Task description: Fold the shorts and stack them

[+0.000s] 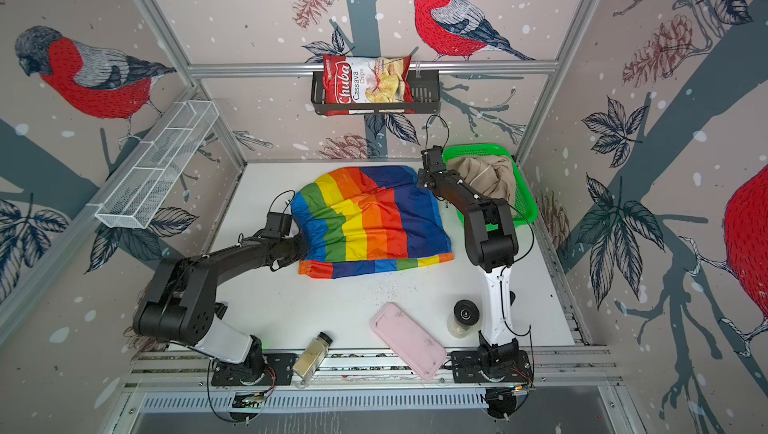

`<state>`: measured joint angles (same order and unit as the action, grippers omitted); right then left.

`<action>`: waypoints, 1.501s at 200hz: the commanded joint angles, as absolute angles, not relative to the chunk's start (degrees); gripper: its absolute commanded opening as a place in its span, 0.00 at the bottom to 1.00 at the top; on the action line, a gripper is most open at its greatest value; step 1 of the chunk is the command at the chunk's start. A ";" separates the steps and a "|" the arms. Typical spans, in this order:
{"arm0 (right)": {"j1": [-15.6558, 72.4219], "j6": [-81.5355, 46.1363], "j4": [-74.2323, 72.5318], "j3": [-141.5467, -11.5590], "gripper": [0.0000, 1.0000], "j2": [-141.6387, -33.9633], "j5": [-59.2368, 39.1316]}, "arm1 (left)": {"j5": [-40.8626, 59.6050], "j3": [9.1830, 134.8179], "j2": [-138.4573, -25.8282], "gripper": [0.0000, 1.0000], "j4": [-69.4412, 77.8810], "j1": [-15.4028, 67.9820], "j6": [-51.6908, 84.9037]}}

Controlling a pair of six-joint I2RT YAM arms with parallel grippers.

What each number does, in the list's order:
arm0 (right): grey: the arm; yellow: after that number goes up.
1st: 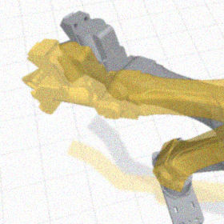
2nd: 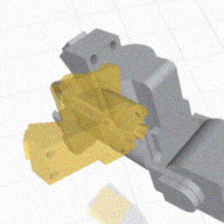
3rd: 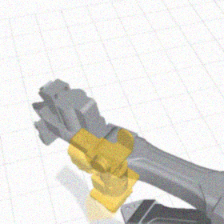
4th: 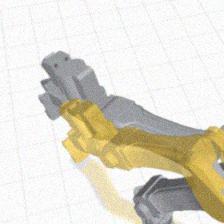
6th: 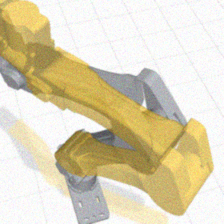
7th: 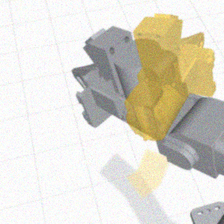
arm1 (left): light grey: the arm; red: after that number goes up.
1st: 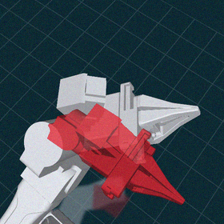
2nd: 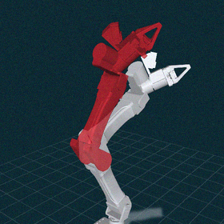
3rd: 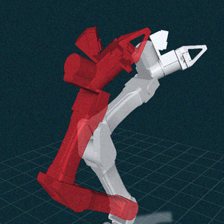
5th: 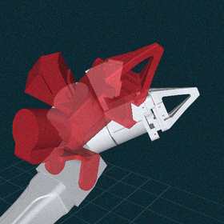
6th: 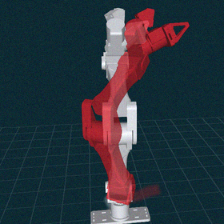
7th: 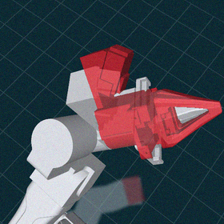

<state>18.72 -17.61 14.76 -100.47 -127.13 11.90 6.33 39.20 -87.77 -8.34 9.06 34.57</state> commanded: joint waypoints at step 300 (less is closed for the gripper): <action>17.22 -23.78 14.68 -46.47 0.26 -88.54 -5.32 | 3.57 40.15 -76.76 0.00 -30.41 20.04 37.27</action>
